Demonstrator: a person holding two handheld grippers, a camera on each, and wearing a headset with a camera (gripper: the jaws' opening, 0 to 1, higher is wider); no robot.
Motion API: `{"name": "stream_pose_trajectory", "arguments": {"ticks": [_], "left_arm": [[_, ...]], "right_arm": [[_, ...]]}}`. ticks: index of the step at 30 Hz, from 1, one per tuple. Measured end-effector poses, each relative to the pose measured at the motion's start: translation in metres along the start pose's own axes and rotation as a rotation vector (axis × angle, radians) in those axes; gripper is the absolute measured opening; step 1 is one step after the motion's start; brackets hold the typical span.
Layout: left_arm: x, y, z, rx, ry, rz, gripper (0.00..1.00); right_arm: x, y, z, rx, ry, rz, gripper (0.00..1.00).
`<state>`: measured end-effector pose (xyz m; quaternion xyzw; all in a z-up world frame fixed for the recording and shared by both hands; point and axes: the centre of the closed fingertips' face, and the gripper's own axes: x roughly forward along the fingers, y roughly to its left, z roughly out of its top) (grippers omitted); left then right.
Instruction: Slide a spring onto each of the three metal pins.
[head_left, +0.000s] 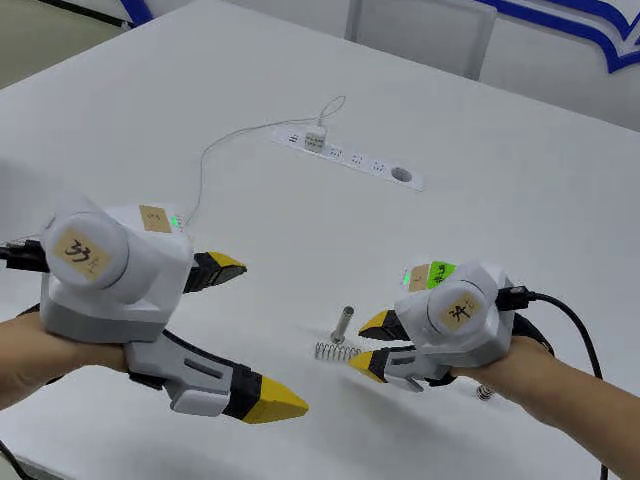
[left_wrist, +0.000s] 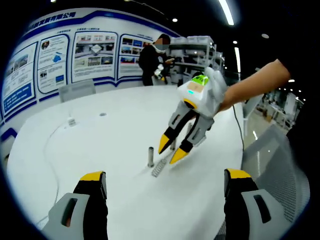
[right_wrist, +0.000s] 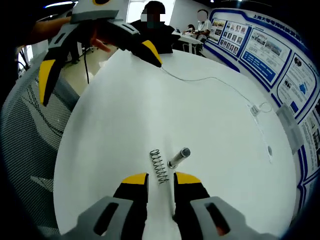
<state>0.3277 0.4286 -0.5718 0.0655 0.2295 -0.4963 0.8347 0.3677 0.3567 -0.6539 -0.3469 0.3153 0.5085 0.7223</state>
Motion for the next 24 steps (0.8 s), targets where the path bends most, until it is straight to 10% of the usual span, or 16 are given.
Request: {"name": "stream_pose_trajectory", "arguments": {"ticks": [24], "left_arm": [[-0.004,0.01,-0.005,-0.021,0.005,0.016,0.98]], "right_arm": [[0.019,0.012,-0.011,0.0,0.081,0.121,0.13]]}}
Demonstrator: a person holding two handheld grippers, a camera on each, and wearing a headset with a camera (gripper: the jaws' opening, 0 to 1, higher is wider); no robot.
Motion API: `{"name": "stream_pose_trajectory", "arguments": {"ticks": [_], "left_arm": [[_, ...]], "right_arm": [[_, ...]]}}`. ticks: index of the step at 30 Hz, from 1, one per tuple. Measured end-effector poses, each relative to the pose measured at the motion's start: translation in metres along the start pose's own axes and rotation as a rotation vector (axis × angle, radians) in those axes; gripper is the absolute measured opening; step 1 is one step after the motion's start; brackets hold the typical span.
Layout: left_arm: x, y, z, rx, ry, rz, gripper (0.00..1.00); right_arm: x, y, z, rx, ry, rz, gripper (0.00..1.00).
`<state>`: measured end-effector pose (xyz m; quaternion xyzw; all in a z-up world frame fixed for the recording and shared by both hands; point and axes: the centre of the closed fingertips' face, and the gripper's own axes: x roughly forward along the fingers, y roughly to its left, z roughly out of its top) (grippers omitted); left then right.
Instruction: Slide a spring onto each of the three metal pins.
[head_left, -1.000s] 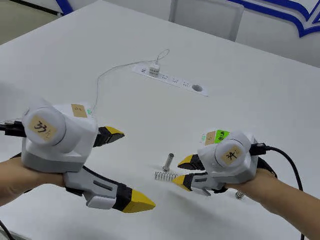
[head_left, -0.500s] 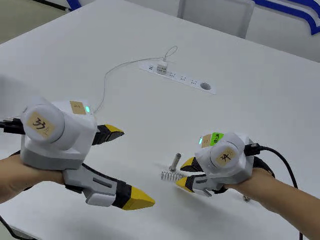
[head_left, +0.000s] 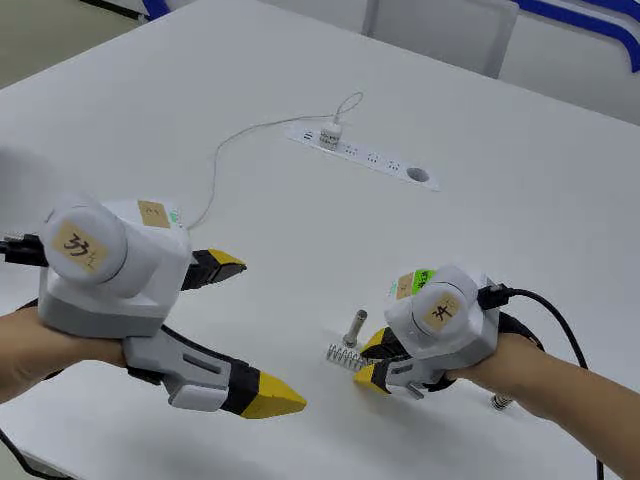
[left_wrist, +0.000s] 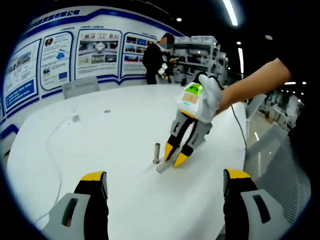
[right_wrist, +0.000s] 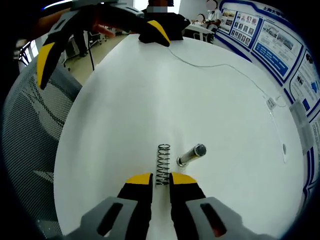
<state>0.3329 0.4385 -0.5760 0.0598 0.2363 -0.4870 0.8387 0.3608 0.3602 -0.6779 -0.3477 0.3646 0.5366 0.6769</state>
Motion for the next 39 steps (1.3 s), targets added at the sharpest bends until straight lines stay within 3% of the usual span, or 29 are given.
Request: {"name": "stream_pose_trajectory", "arguments": {"ticks": [5,12,15,22,28,39], "left_arm": [[0.001,-0.004,0.001,0.008,0.006,-0.012,0.98],[-0.001,-0.003,0.005,0.018,0.004,-0.014,0.96],[0.001,-0.002,0.005,0.062,0.007,0.004,0.92],[0.003,-0.005,0.01,0.056,0.002,-0.009,0.89],[0.007,-0.017,0.012,0.071,0.009,-0.059,0.84],[0.013,-0.034,0.013,0.131,0.029,-0.098,0.74]], "right_arm": [[-0.001,0.001,-0.001,0.053,0.005,0.002,0.11],[-0.001,0.007,-0.002,0.049,0.021,0.013,0.11],[-0.003,0.008,-0.003,0.058,0.023,0.008,0.11],[-0.016,0.009,0.004,0.069,-0.013,-0.004,0.11],[-0.032,0.013,0.008,0.045,-0.028,-0.02,0.11],[-0.062,0.027,0.025,0.01,-0.099,-0.044,0.1]]}}
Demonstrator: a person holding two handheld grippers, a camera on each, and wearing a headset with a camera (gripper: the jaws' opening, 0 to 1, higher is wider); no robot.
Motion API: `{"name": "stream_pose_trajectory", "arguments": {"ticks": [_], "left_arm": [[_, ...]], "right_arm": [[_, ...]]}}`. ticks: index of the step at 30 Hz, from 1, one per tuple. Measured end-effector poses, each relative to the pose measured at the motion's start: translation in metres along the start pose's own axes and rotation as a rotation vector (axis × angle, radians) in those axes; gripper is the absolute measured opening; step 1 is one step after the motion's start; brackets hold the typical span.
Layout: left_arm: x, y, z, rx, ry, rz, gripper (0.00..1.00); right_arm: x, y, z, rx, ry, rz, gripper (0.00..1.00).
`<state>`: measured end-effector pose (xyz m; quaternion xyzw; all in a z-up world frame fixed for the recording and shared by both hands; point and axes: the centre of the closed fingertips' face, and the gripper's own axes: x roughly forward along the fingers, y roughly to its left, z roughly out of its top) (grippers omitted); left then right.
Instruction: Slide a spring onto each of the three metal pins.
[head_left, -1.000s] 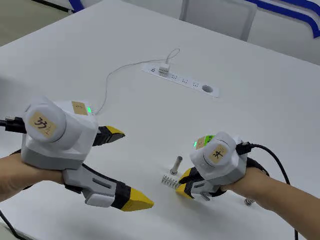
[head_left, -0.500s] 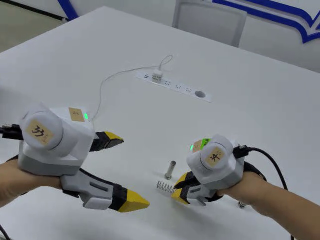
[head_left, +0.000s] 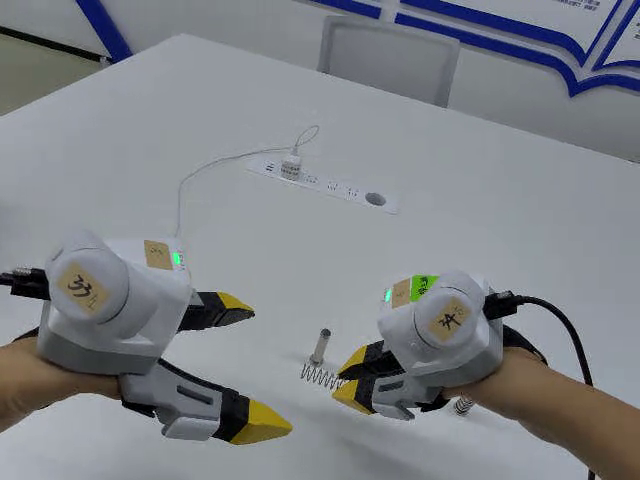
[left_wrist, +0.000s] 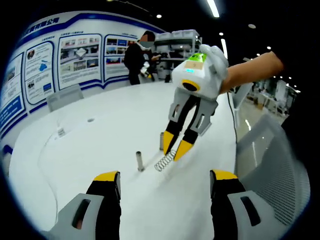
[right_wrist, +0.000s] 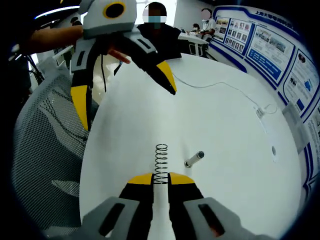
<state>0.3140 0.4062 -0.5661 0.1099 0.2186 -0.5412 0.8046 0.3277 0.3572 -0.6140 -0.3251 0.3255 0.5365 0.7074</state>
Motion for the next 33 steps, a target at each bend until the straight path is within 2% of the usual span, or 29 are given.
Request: {"name": "stream_pose_trajectory", "arguments": {"ticks": [3,6,9,13,17,22,29,33], "left_arm": [[0.001,-0.003,0.003,0.021,-0.002,-0.003,0.69],[0.001,-0.002,0.008,0.038,-0.017,0.005,0.6],[0.001,-0.005,0.013,0.055,-0.032,0.0,0.54],[0.002,-0.008,0.016,0.071,-0.033,-0.011,0.47],[0.005,-0.016,0.019,0.084,-0.033,-0.036,0.43],[0.008,-0.024,0.016,0.135,-0.006,-0.062,0.33],[0.009,-0.026,0.02,0.142,-0.024,-0.063,0.24],[0.009,-0.029,0.02,0.151,-0.023,-0.073,0.22]], "right_arm": [[-0.006,0.001,0.002,-0.046,-0.001,-0.022,0.1],[-0.014,0.004,0.008,-0.054,-0.027,-0.037,0.1],[-0.024,0.01,0.018,-0.061,-0.068,-0.032,0.1],[-0.033,0.019,0.025,-0.087,-0.089,-0.035,0.1],[-0.04,0.027,0.031,-0.088,-0.116,-0.03,0.1],[-0.044,0.03,0.034,-0.094,-0.134,-0.031,0.1],[-0.048,0.038,0.039,-0.099,-0.158,-0.026,0.1],[-0.05,0.04,0.043,-0.094,-0.174,-0.026,0.1]]}}
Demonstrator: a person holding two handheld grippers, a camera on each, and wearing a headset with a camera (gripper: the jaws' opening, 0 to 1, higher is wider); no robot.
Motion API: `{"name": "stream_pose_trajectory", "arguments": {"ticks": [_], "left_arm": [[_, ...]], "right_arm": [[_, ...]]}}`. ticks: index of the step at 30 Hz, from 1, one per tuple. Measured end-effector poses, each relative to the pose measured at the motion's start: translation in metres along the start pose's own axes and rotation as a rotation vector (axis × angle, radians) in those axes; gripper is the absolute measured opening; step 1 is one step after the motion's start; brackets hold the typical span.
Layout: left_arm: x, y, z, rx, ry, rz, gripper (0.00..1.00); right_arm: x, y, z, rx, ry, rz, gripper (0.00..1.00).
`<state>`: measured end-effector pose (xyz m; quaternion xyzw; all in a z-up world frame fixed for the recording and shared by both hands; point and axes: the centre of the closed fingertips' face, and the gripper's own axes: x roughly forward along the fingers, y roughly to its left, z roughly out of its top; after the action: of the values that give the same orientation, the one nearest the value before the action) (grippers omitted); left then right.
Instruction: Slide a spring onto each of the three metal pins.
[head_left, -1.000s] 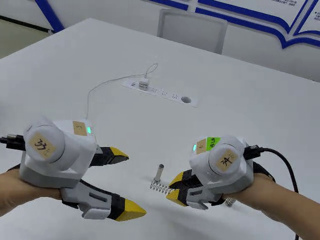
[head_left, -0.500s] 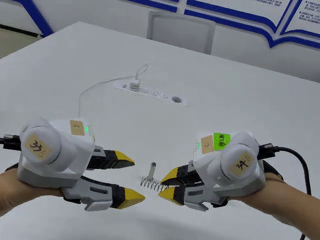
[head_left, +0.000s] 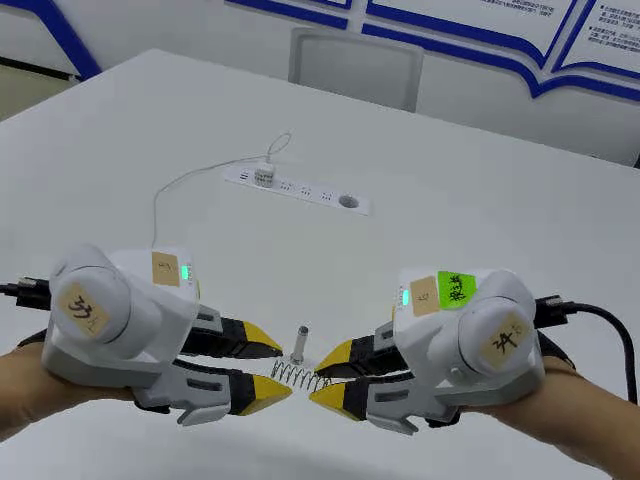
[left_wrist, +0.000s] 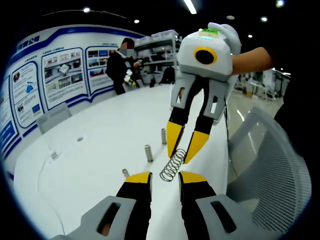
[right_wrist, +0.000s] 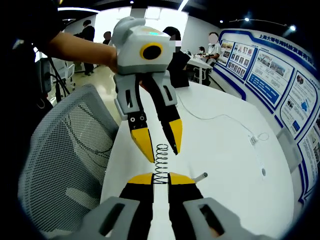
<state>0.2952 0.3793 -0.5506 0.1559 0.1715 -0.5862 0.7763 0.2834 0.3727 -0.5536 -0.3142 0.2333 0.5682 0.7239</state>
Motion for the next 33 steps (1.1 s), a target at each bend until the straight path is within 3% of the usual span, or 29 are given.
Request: {"name": "stream_pose_trajectory", "arguments": {"ticks": [7,19,28,33], "left_arm": [[0.001,-0.007,0.001,0.029,-0.006,-0.026,0.14],[0.0,-0.022,0.008,0.034,-0.016,-0.09,0.13],[0.004,-0.022,0.005,0.019,0.001,-0.093,0.14],[0.005,-0.023,0.007,0.029,0.005,-0.095,0.2]], "right_arm": [[-0.002,0.003,-0.002,-0.008,0.006,0.005,0.1],[-0.002,0.013,-0.005,-0.042,0.023,0.049,0.1],[-0.002,0.013,-0.003,-0.037,0.018,0.053,0.1],[-0.002,0.012,-0.004,-0.063,0.041,0.054,0.1]]}}
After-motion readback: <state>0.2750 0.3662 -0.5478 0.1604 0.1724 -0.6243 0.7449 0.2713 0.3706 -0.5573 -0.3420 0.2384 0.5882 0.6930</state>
